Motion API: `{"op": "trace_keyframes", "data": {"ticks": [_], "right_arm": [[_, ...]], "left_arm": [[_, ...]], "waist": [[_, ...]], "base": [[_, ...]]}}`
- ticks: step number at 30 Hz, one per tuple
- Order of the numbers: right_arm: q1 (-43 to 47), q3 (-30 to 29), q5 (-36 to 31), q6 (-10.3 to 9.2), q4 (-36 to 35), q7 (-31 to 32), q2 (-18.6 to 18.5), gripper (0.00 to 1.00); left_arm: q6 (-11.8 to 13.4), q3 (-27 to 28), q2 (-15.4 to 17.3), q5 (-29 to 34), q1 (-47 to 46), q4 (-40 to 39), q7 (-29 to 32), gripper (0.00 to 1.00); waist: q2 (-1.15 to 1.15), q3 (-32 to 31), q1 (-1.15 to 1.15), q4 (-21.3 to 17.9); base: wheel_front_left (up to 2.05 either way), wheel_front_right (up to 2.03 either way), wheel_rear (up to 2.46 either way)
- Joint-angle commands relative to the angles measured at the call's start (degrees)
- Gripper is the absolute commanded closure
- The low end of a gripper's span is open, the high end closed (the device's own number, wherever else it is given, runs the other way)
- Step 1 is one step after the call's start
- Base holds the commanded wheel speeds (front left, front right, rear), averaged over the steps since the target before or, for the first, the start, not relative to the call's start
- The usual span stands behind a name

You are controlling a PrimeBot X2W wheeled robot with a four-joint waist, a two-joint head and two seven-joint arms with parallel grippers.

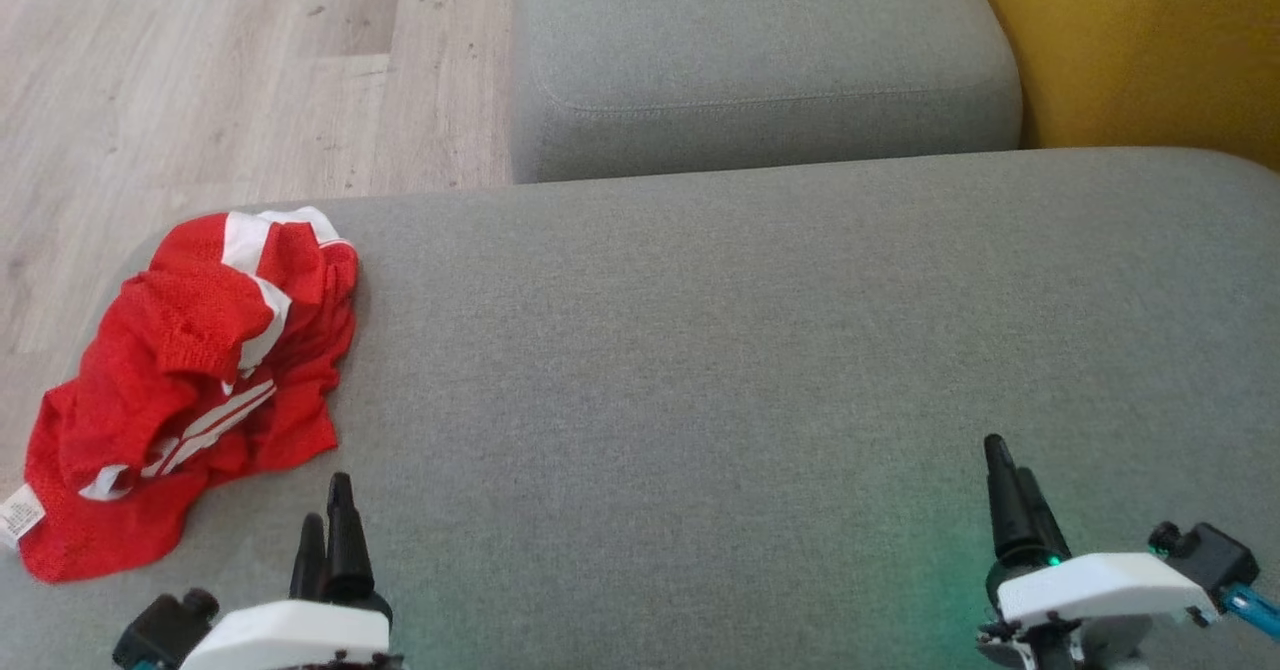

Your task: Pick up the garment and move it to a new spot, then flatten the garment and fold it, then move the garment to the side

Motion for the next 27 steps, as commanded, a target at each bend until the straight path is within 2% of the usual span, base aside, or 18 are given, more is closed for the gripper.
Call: {"op": "trace_keyframes", "data": {"ticks": [1, 15, 27], "right_arm": [[-1.4, 1.3, -2.1, 0.20, -2.0, -0.9, -1.0, 0.00], [0.1, 3.0, -12.2, 0.25, -1.7, -3.3, -1.2, 0.00], [0.1, 3.5, -21.5, 0.29, -2.8, -5.1, -1.1, 0.00]], "left_arm": [[0.4, 0.4, 0.2, 1.9, -1.4, -2.1, -0.9, 0.00], [0.0, -2.8, 0.2, 11.2, -0.4, -2.8, -3.2, 0.00], [0.2, -5.4, 0.2, 19.2, -1.2, -3.3, -5.0, 0.00]], "waist": [[0.00, -0.2, 0.00, 0.1], [0.00, -1.8, 0.00, 1.5], [0.00, -1.3, 0.00, 1.0]], "base": [[0.00, 0.00, 0.00], [0.00, 0.00, 0.00], [0.00, 0.00, 0.00]]}}
